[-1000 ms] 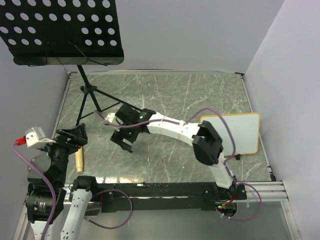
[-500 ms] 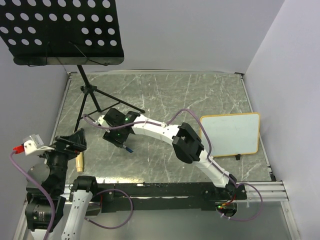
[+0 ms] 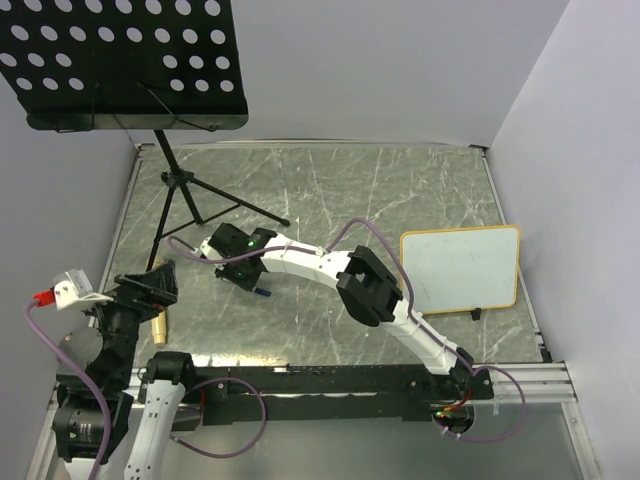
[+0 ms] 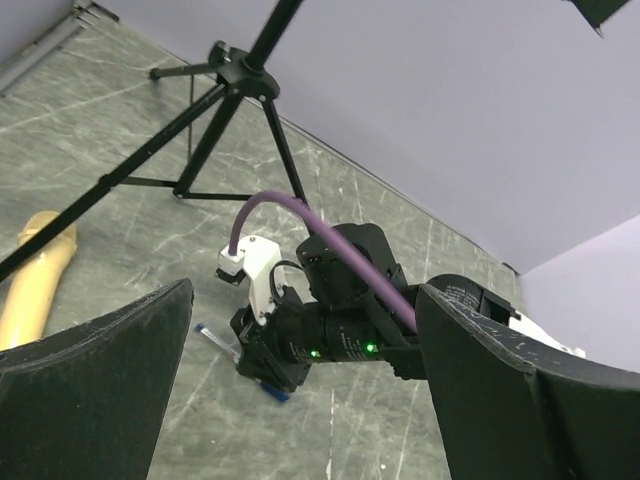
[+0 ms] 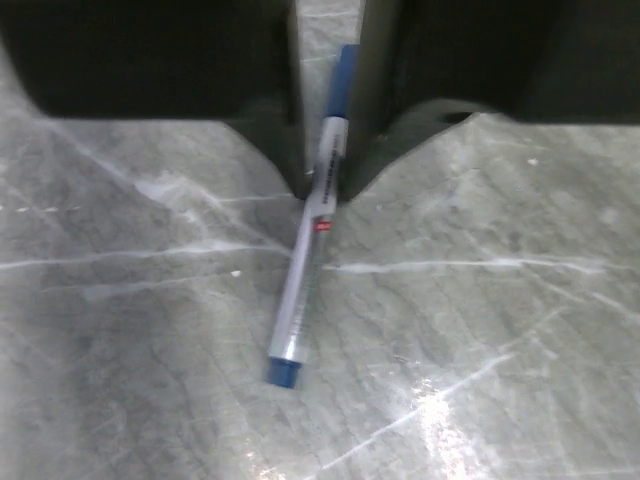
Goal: Write a sentence on the whiteboard
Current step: Pick up the whiteboard marker from the center of the board, then pass from the right arm to the left
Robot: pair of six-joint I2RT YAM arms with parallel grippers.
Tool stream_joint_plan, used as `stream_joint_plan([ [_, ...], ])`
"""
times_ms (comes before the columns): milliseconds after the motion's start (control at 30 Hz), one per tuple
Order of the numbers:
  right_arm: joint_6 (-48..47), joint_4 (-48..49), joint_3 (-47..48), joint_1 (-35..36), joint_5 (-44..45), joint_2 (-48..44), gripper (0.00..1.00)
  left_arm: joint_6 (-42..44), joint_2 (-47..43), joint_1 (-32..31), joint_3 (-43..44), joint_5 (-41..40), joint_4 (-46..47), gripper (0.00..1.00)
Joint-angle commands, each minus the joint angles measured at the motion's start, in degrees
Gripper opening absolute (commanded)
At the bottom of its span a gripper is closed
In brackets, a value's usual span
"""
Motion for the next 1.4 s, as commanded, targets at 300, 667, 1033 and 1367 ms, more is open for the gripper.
stream_joint_plan([
  [300,1.05,4.6,-26.87,-8.94,-8.11,-22.14,0.14,-1.81,1.97,0.01,-9.3,30.5,16.78,0.97],
  [667,13.97,14.88,-40.24,-25.73,-32.28,-42.27,0.13,-18.5,13.49,-1.3,-27.06,45.21,50.7,0.98],
  [1033,26.28,24.37,-46.48,-32.15,-38.97,-48.61,0.13,-19.83,43.42,-33.19,-21.98,16.15,65.75,0.99],
  [1367,28.83,27.02,-49.12,-34.44,-41.17,-50.9,0.13,-18.6,62.79,-40.94,-12.4,8.3,68.92,0.86],
])
